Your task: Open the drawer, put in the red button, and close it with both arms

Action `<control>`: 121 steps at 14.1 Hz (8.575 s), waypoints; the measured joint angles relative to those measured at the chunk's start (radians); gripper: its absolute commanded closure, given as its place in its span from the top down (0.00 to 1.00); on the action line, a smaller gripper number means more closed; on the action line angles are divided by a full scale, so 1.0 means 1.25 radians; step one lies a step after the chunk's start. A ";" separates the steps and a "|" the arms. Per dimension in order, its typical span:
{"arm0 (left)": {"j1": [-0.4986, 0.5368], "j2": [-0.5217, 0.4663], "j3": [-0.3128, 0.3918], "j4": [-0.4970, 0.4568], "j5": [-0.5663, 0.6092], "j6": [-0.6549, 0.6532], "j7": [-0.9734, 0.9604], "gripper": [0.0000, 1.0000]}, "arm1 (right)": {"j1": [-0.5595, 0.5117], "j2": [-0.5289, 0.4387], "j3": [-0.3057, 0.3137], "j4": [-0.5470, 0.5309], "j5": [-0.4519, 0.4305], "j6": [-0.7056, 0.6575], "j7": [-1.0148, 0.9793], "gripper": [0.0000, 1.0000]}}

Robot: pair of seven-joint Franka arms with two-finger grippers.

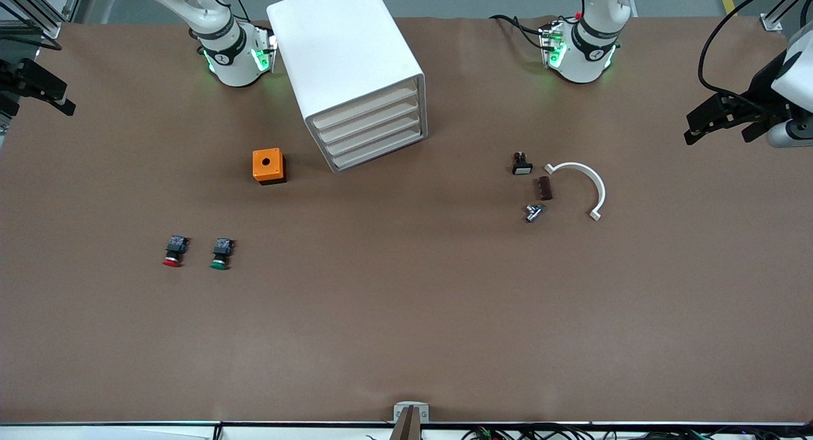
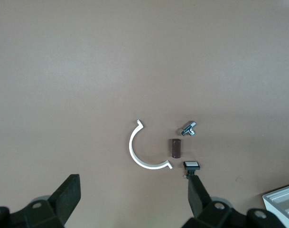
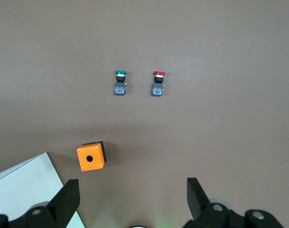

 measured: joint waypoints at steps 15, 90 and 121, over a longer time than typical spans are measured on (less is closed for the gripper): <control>0.000 0.151 0.003 -0.003 0.000 0.002 -0.002 1.00 | 0.000 0.000 0.000 0.008 0.000 0.003 0.000 1.00; -0.418 0.832 -0.082 0.221 -0.803 -0.135 -1.816 0.08 | 0.075 0.329 0.017 -0.323 0.101 0.594 0.296 0.00; -0.277 0.778 -0.049 0.359 -0.709 -0.045 -0.898 1.00 | 0.769 0.338 0.024 -0.226 0.066 0.621 1.509 0.01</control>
